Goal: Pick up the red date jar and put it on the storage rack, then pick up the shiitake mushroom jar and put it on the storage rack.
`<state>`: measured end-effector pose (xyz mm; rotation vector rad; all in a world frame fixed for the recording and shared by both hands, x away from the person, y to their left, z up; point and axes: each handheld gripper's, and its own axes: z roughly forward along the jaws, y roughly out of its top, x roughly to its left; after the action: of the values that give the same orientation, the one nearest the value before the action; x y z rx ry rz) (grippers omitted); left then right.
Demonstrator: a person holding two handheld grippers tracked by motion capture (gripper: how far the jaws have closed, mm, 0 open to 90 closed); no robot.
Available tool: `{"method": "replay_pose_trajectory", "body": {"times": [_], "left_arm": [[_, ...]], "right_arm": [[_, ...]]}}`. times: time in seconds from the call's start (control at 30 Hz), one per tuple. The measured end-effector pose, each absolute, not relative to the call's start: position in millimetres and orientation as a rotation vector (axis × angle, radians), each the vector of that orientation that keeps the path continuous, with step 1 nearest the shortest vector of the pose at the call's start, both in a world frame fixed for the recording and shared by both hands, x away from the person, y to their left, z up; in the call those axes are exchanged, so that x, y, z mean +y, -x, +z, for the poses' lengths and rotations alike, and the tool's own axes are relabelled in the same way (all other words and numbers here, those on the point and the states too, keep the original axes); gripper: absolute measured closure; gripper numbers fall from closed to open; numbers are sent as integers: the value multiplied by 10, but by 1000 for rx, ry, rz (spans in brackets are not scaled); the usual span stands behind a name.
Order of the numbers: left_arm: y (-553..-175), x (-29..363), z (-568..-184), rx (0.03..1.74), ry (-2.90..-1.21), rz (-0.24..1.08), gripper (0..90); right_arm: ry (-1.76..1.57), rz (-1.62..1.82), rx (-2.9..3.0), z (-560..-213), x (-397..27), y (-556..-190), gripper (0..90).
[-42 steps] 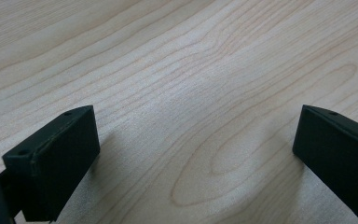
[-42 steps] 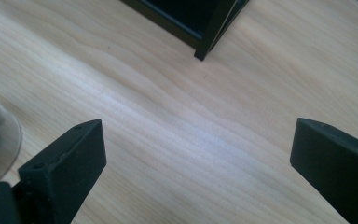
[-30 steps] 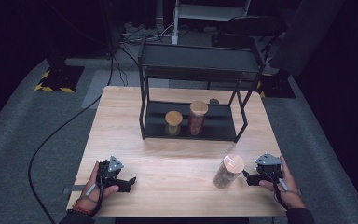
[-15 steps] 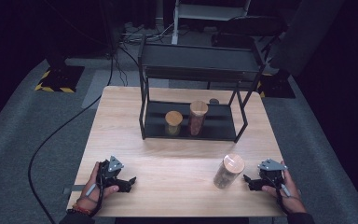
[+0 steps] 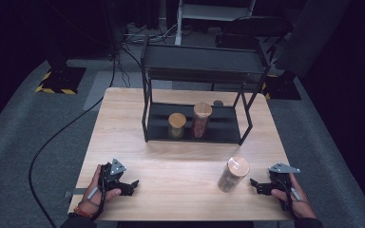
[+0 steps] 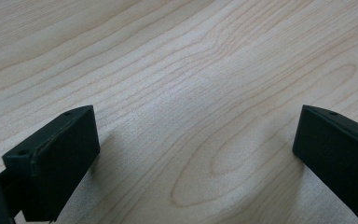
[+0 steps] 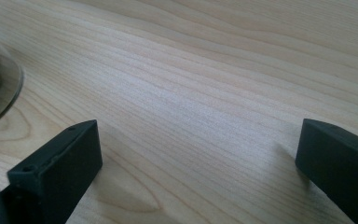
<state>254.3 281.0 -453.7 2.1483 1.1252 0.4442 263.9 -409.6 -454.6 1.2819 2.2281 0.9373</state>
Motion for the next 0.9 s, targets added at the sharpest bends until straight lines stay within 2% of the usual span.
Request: {"method": "replay_pose_trajectory", "body": {"times": [0.9], "left_arm": [[-2551,2815,-4535,1121,-2152,441,1]], "right_arm": [[-1291,934,2223,-4543,-4089,-2623,1]]}}
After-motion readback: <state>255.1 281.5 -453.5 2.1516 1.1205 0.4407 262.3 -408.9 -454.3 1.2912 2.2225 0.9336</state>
